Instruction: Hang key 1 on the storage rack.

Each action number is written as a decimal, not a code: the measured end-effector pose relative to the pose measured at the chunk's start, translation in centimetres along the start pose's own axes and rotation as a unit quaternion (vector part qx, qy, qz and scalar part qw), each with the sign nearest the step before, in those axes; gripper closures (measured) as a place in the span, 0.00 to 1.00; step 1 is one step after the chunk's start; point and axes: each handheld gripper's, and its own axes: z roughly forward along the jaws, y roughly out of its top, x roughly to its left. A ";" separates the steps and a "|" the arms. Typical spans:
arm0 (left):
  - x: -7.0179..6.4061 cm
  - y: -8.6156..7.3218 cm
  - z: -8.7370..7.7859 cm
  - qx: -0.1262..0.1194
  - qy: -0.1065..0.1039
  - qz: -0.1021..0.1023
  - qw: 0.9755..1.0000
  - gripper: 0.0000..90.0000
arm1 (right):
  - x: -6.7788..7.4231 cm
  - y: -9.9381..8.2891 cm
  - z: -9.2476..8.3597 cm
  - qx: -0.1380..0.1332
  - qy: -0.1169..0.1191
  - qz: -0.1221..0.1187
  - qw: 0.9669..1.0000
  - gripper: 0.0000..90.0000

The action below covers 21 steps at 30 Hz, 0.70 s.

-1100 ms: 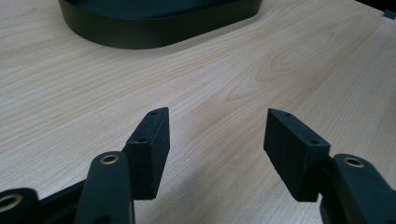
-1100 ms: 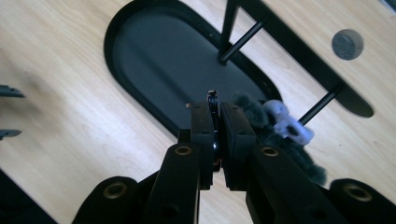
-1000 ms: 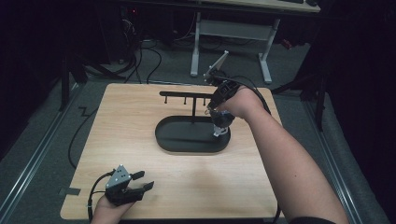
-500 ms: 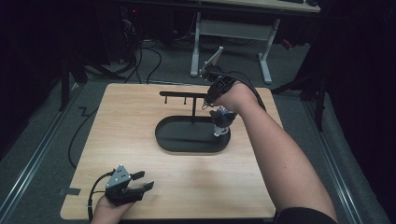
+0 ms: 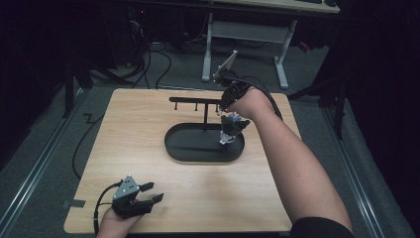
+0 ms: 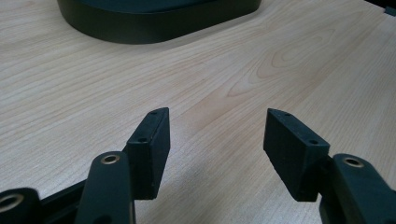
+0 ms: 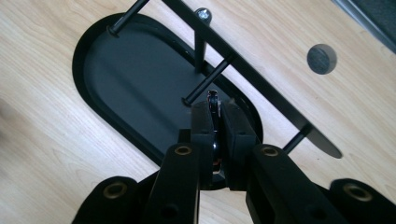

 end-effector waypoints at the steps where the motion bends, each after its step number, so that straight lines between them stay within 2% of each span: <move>1: 0.0 0.0 0.0 0.000 0.000 0.001 1.000 0.47 | 0.0 -0.1 0.1 0.000 0.000 0.002 1.000 0.95; 3: -0.1 0.0 0.0 0.000 0.000 0.002 1.000 0.47 | 0.0 -0.1 0.2 -0.007 -0.006 0.000 1.000 0.95; 10: -0.1 0.0 0.2 0.004 -0.003 0.002 1.000 0.47 | 0.7 -0.2 -0.5 -0.010 0.010 -0.005 1.000 0.95; 14: -0.2 0.0 0.2 0.008 -0.005 0.004 1.000 0.47 | 0.6 -0.2 -0.7 -0.018 0.007 -0.006 1.000 0.95; 17: -0.2 0.0 0.1 0.008 -0.006 0.005 1.000 0.47 | 0.4 -0.1 -0.7 -0.020 0.008 0.007 1.000 0.95; 18: -0.2 0.0 0.1 0.007 -0.006 0.003 1.000 0.47 | 0.3 0.0 -0.7 -0.023 0.007 0.001 1.000 0.95; 21: -0.1 0.0 0.2 0.008 -0.006 0.001 1.000 0.47 | 0.4 0.1 -0.6 -0.025 0.012 0.005 1.000 0.95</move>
